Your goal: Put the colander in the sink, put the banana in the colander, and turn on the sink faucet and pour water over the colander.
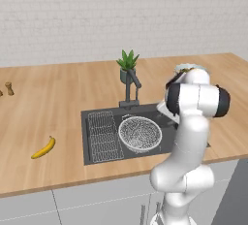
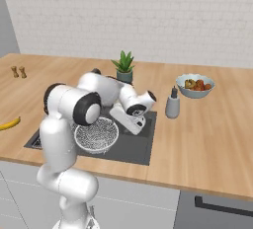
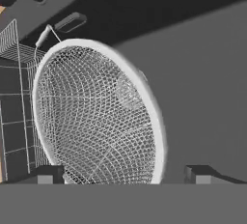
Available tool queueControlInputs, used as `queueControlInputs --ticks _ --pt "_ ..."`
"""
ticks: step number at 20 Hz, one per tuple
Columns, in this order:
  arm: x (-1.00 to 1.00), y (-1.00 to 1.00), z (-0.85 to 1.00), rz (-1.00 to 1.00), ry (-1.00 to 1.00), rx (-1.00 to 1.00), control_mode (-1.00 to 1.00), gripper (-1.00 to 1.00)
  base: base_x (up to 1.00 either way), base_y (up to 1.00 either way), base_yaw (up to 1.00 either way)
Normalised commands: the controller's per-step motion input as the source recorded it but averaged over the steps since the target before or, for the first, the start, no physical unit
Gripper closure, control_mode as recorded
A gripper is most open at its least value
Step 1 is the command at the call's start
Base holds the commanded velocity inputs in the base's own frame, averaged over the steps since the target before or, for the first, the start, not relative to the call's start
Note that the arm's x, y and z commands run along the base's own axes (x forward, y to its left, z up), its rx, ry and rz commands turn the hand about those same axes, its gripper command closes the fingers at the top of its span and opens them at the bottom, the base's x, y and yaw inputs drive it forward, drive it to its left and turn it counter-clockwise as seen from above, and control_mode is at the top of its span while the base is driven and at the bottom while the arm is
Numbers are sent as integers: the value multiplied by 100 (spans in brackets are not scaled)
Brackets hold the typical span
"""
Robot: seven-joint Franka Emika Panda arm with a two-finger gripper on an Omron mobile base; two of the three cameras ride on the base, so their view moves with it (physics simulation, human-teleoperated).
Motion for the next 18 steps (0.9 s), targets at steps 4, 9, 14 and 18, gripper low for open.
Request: queueControlInputs --ticks 4,9,14,18 --pt "-100 -58 90 -1 -28 8 -100 -100 0 0 0" --pt "-100 -35 97 -5 -32 2 -100 -100 0 0 0" --pt "-79 25 100 0 -20 -8 -100 -100 0 0 0" --pt "-67 89 100 0 -5 -28 -100 -100 0 0 0"
